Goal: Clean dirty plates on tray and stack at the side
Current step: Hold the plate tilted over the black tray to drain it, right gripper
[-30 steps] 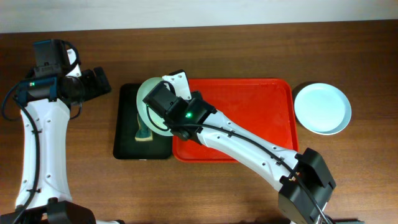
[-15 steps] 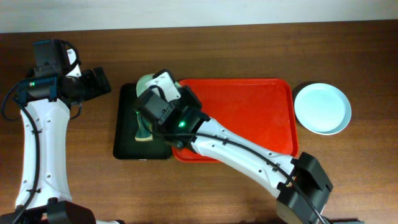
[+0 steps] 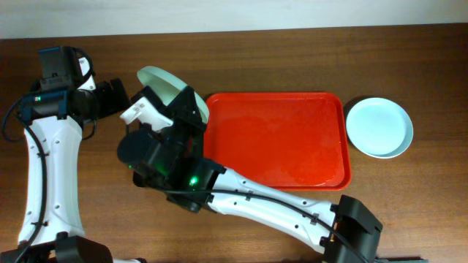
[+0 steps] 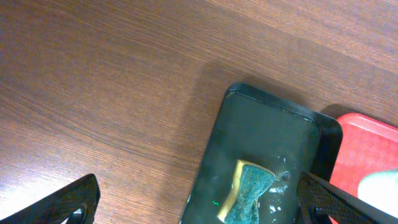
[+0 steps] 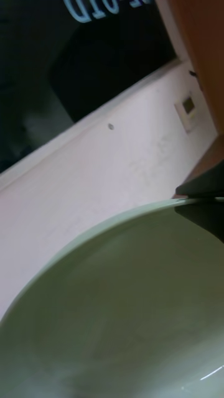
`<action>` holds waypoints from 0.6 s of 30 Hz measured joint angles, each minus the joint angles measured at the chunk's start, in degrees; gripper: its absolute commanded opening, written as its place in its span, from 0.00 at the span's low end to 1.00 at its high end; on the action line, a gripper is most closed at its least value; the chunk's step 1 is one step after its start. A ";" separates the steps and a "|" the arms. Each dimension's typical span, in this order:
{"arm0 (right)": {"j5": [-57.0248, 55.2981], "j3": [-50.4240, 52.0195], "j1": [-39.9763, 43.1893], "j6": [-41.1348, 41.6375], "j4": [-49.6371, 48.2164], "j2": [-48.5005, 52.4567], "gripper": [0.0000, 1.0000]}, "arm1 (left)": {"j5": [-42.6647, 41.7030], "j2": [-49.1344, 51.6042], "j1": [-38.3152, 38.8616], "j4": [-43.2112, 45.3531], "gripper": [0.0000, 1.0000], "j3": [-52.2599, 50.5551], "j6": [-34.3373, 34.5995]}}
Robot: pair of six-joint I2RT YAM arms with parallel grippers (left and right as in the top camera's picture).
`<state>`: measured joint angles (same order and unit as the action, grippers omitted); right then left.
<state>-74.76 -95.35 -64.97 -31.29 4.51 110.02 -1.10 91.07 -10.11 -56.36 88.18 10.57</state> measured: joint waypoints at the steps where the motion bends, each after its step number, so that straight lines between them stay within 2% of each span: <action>1: -0.39 0.00 -0.44 -1.18 -0.52 0.00 0.04 | -0.02 0.00 0.00 0.00 0.99 0.00 0.00; 18: -1.09 -0.02 -0.92 -4.20 -0.61 0.00 0.04 | -0.02 0.00 0.00 0.00 0.99 0.00 0.00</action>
<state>-75.85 -95.37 -65.89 -35.48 3.90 110.02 -1.13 91.07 -10.11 -56.36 88.18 10.57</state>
